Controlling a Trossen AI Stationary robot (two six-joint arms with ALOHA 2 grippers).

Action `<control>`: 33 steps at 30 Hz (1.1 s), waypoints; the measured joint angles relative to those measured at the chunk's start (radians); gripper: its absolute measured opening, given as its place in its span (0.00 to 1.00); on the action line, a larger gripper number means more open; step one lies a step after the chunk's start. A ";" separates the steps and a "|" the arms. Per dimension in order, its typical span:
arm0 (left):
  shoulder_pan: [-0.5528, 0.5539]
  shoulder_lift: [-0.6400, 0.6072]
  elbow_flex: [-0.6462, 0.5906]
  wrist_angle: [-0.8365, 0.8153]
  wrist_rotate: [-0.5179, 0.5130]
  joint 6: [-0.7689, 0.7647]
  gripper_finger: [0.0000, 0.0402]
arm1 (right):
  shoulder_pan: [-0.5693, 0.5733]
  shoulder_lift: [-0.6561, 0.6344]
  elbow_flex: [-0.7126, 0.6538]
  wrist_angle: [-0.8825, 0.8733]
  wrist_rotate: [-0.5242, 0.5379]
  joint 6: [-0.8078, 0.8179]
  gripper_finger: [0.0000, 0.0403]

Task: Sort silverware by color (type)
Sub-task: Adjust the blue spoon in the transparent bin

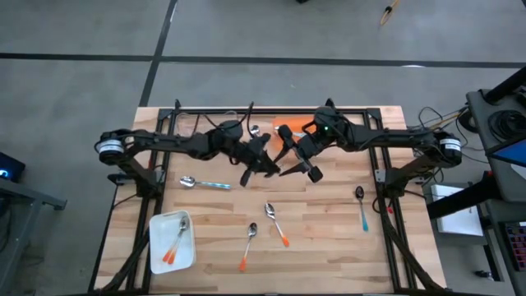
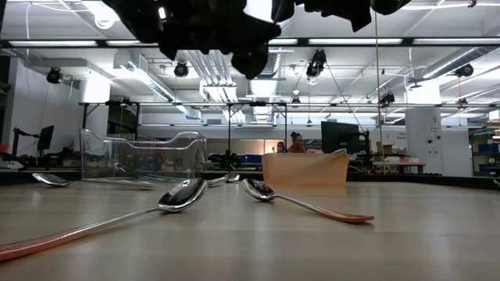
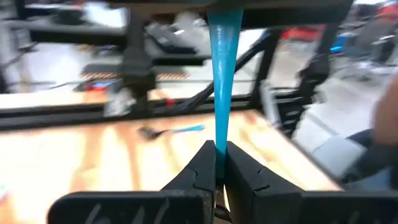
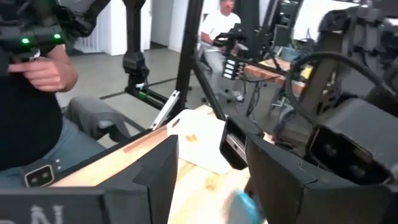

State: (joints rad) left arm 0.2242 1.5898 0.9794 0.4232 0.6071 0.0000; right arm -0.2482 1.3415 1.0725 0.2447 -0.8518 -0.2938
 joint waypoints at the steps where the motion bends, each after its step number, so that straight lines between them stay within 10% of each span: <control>1: 0.006 -0.015 0.000 -0.034 -0.024 0.012 0.00 | -0.003 -0.004 0.000 -0.001 0.002 0.007 0.45; 9: 0.028 -0.141 0.000 -0.359 -0.244 0.128 0.00 | -0.012 -0.014 0.000 0.000 0.080 0.007 0.46; 19: 0.086 -0.335 0.001 -0.860 -0.855 0.337 0.00 | -0.012 -0.037 0.001 -0.001 0.149 0.015 0.46; 33: 0.452 -0.293 0.000 -1.186 -0.889 0.485 0.00 | -0.012 -0.038 0.001 -0.010 0.148 0.024 0.46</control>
State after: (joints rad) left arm 0.6765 1.2967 0.9798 -0.7630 -0.2817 0.4846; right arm -0.2607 1.3033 1.0733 0.2344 -0.7036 -0.2700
